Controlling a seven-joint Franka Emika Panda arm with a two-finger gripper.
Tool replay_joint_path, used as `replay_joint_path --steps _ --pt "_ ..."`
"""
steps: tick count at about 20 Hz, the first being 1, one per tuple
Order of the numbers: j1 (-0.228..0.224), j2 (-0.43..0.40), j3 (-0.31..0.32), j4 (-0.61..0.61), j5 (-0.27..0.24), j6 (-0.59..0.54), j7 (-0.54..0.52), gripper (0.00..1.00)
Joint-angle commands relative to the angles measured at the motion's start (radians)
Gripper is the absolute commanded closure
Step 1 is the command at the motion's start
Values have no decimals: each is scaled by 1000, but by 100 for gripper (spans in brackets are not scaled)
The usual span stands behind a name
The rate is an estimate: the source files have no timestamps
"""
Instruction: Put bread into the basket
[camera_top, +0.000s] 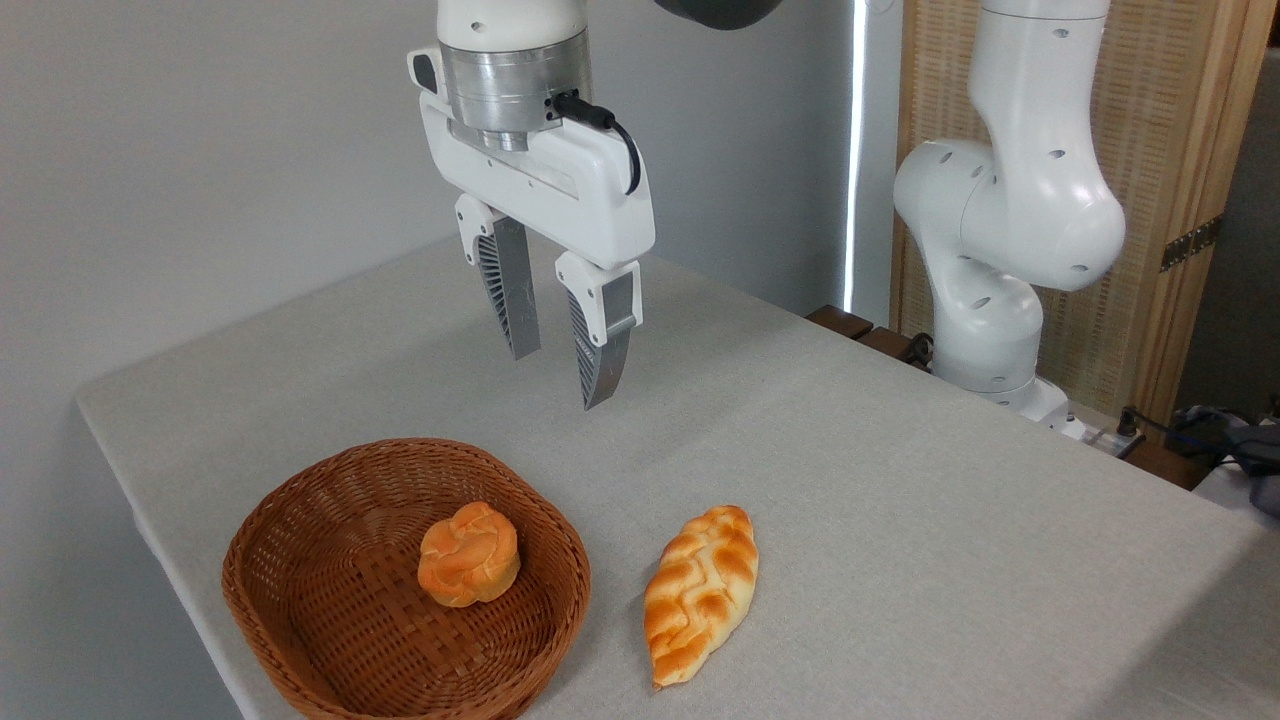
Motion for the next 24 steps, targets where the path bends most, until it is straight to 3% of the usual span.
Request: replay_joint_path --steps 1,24 --pt "-8 -2 7 12 14 -30 -13 0" --pt "-7 -4 11 26 14 -30 -1 0"
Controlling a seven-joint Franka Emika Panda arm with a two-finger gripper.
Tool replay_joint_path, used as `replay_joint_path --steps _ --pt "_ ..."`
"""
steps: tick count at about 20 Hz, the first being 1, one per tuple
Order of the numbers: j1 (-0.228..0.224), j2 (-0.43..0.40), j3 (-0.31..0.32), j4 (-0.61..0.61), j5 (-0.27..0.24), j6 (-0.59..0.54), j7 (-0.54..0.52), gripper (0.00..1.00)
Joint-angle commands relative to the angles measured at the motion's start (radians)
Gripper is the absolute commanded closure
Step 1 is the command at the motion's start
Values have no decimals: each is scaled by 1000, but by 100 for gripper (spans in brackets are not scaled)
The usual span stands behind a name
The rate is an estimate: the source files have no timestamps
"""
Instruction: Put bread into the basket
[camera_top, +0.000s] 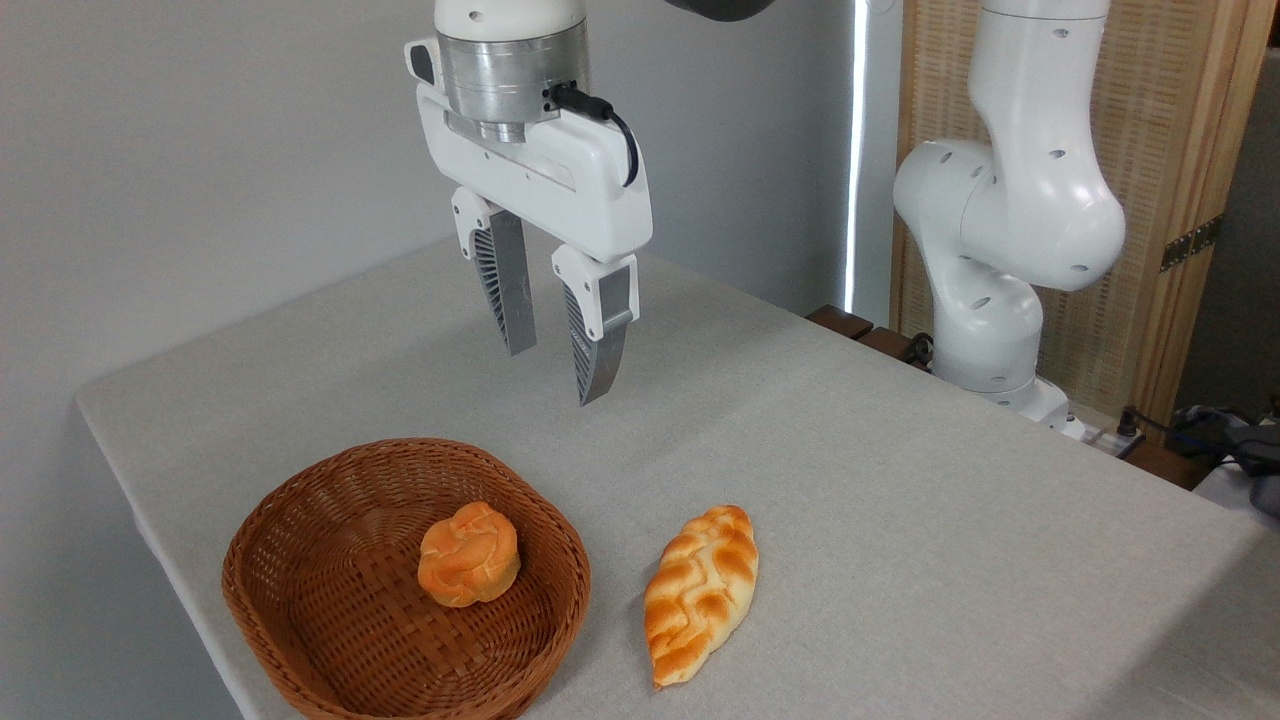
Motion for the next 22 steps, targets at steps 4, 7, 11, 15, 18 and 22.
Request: replay_joint_path --steps 4,7,11,15,18,22 --pt "-8 -2 14 15 13 -30 -1 0" --pt "-8 -2 13 15 13 -30 -1 0" --pt "-8 -2 13 15 12 -30 -1 0" --pt "-8 -14 16 6 13 -18 2 0" --pt "-7 -39 37 -49 15 43 13 0" --pt "-1 -76 45 -186 108 229 16 0"
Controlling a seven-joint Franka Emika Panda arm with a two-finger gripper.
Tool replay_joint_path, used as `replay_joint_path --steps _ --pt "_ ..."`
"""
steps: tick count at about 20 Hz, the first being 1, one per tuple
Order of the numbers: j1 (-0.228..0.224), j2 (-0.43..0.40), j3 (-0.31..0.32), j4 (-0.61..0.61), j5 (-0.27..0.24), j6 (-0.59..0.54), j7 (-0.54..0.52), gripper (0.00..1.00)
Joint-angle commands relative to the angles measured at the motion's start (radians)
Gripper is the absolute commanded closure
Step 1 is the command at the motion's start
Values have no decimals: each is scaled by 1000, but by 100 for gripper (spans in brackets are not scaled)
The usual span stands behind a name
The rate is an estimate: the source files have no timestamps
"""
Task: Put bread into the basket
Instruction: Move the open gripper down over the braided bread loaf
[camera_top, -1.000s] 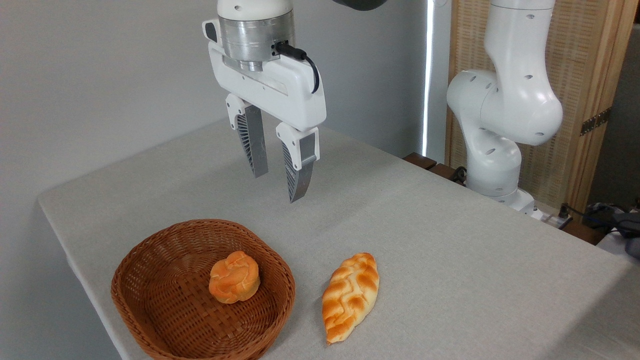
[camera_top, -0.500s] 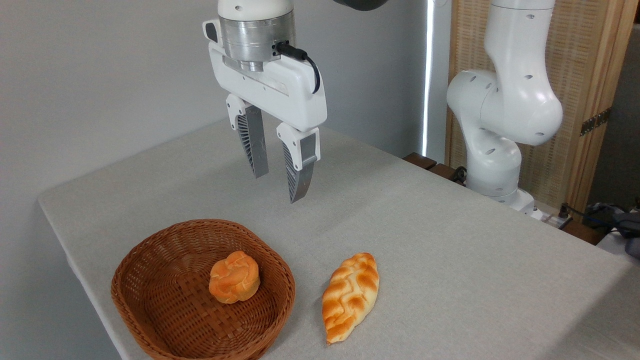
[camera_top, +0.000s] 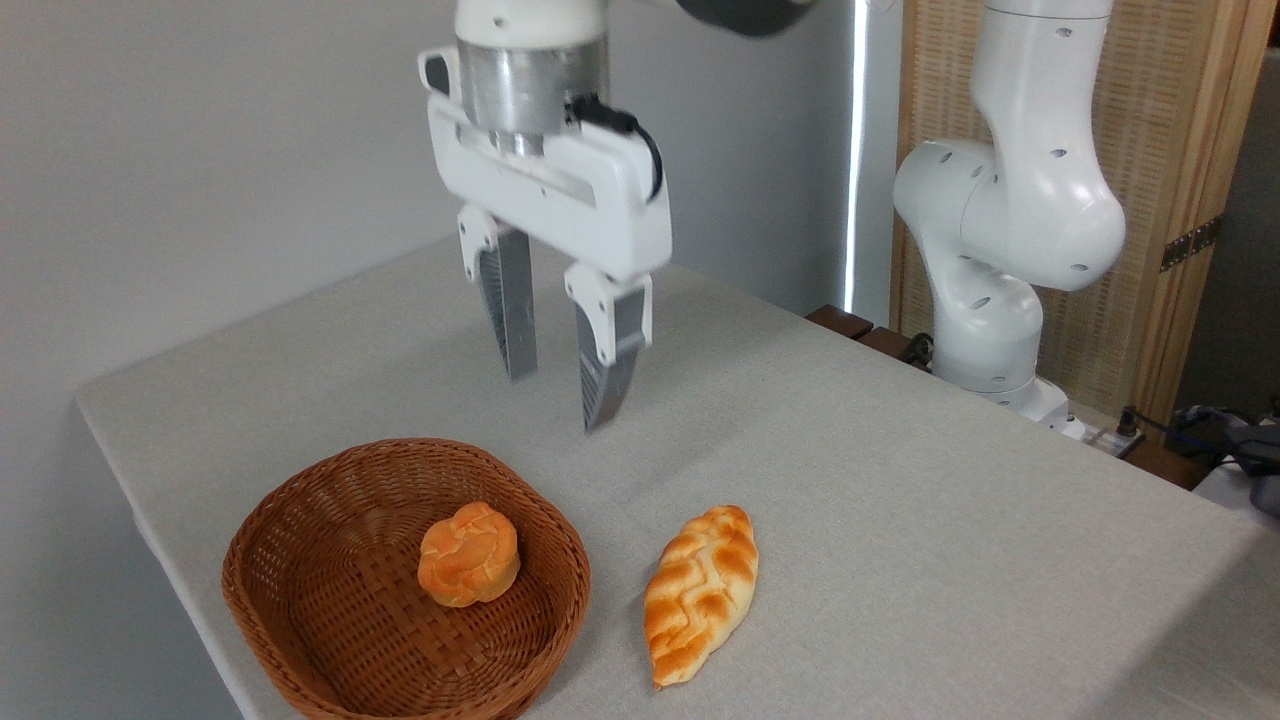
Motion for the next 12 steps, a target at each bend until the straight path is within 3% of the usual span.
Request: replay_joint_path --steps 1,4,7,10,12 --pt "-1 -50 23 -121 88 100 18 0" --pt "8 -53 43 -181 97 103 84 0" --pt "57 -53 45 -215 102 105 92 0" --pt "71 -44 45 -253 169 105 92 0" --pt "71 -33 45 -270 180 115 92 0"
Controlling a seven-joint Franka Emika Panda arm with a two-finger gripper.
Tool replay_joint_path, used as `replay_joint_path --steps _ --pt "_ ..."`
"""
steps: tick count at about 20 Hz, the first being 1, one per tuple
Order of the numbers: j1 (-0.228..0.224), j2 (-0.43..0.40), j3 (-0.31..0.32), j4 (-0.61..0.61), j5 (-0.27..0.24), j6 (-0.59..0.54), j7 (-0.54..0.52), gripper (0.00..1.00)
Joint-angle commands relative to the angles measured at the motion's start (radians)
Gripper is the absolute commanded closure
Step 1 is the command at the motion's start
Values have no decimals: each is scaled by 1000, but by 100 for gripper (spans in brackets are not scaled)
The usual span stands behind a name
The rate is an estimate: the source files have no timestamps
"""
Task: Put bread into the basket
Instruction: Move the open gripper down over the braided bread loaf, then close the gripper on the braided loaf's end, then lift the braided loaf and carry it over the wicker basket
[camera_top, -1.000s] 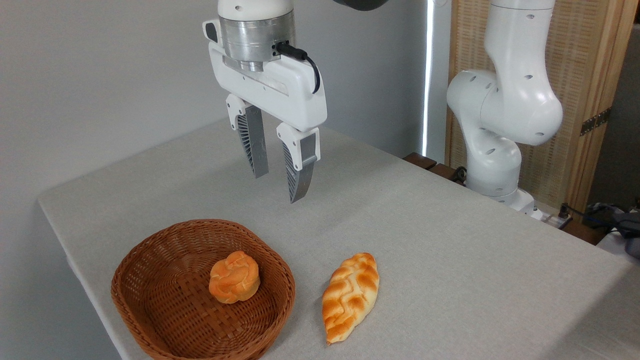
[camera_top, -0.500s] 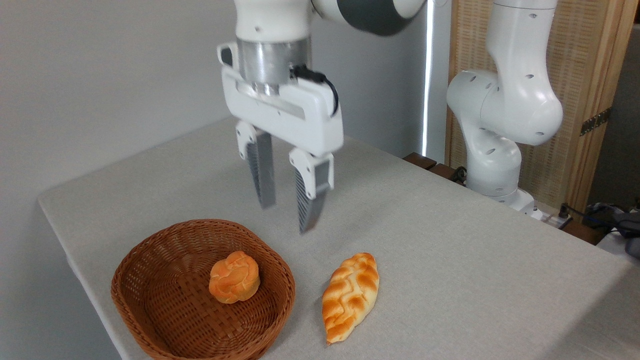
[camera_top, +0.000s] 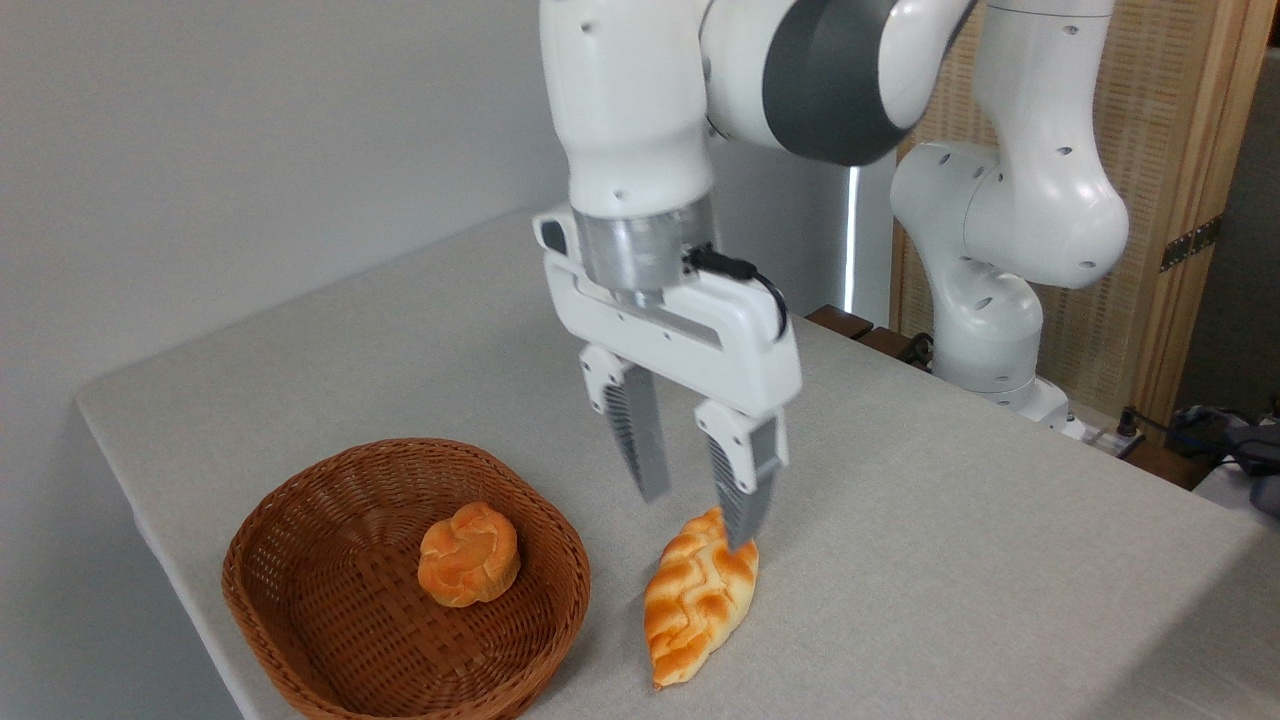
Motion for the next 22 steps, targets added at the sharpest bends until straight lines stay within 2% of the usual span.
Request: replay_joint_path --steps 1,6,18,19,21,22 --pt "-4 1 4 -63 38 52 7 0" --pt "-5 32 4 -109 26 135 -2 0" --pt "-24 84 -2 -123 26 153 7 1" --pt "-24 86 -2 -123 26 158 7 12" --pt "-24 86 -4 -121 26 163 9 57" --pt "-24 86 -4 -123 26 163 10 66"
